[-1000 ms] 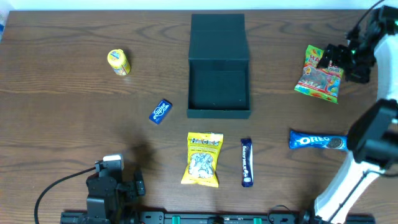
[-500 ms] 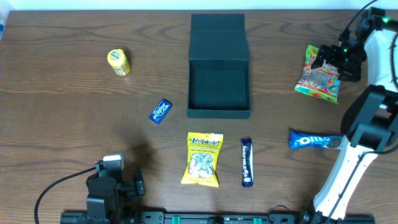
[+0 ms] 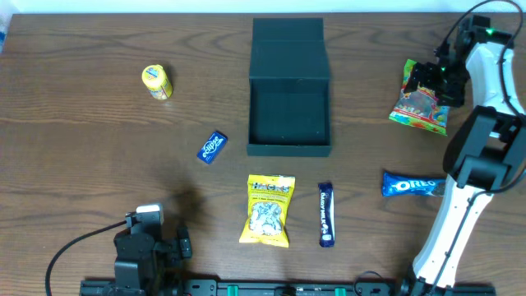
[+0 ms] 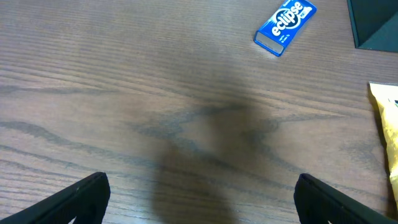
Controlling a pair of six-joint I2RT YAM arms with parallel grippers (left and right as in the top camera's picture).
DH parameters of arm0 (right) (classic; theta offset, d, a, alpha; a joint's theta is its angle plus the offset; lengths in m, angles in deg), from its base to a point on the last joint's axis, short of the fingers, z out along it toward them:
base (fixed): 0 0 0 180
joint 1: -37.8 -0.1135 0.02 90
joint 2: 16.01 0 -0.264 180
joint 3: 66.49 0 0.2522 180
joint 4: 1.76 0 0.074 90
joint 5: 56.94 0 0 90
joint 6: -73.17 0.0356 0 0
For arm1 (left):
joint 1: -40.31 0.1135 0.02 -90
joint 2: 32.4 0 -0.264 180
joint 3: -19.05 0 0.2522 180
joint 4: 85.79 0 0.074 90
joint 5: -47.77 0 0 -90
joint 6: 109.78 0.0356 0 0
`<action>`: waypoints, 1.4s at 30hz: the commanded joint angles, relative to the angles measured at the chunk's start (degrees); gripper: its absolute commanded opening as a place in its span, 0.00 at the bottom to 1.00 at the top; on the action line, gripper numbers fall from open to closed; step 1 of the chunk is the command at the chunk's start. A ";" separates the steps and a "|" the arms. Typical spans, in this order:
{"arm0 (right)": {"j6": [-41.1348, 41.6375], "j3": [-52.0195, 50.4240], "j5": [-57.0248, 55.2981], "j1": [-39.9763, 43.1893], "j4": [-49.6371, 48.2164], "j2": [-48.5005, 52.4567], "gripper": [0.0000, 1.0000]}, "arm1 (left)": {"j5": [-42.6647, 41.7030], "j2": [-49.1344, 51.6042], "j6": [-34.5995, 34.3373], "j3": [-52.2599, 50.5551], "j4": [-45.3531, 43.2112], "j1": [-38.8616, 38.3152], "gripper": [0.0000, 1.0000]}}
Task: Pack container
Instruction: 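Move the right gripper up to the green Haribo Worms bag, then grasp the Haribo bag with the right gripper and lift it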
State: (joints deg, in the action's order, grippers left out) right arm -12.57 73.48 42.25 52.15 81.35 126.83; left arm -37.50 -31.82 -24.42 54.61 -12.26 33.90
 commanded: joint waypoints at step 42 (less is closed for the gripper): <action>2.16 -1.73 -6.84 -3.69 0.92 0.50 0.03 | 0.13 -0.37 -1.11 -1.62 2.58 0.39 0.96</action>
State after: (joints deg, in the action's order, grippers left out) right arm -10.26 72.76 34.76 49.55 82.24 126.66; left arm -37.50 -31.82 -24.42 54.61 -12.26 33.90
